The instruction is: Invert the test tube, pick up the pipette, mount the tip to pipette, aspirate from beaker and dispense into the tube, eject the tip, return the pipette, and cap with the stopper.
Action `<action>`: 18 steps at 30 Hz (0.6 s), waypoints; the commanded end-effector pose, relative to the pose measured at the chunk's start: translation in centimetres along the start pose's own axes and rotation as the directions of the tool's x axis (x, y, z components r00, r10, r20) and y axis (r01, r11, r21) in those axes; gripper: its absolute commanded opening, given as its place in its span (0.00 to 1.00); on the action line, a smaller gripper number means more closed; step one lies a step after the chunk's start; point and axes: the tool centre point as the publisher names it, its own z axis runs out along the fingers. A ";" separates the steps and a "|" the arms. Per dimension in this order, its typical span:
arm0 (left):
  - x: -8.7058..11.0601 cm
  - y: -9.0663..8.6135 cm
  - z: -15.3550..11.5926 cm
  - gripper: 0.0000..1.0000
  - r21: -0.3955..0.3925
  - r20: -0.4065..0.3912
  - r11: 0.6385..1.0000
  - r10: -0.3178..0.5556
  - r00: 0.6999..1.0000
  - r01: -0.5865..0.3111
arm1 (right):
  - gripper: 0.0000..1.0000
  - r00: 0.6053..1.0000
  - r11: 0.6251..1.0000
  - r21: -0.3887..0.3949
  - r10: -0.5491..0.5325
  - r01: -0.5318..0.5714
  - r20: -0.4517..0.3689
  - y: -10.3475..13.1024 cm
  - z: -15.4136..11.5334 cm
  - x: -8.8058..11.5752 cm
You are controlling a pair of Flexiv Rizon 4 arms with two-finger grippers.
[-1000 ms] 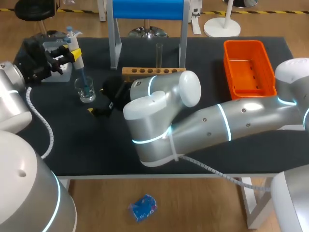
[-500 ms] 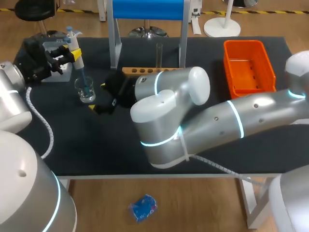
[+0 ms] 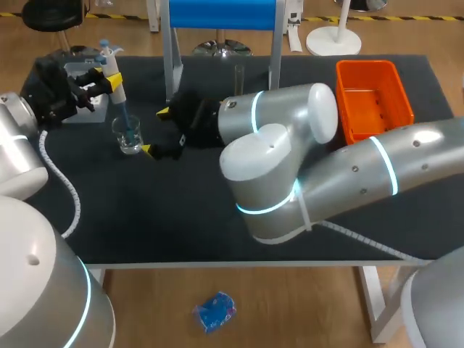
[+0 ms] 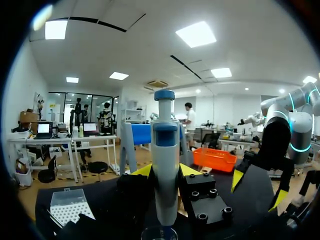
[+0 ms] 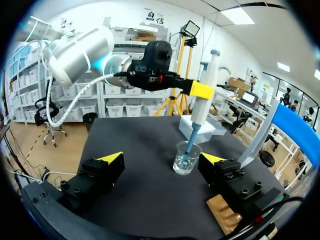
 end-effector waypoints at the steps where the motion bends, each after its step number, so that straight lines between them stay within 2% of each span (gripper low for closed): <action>1: 0.0 0.1 0.0 0.00 0.003 0.001 1.000 0.002 1.000 -0.002 | 1.00 0.979 1.000 0.011 0.000 0.002 -0.203 1.4 -6.4 -0.7; 7: 0.0 0.1 0.0 0.00 0.003 0.001 1.000 0.002 1.000 -0.002 | 1.00 0.973 1.000 0.008 -0.010 0.012 -0.230 2.7 -8.5 -1.7; 18: 0.0 0.1 0.0 0.00 0.003 0.001 1.000 0.002 1.000 -0.002 | 1.00 0.926 1.000 -0.002 -0.028 0.030 -0.375 5.4 -10.9 -3.4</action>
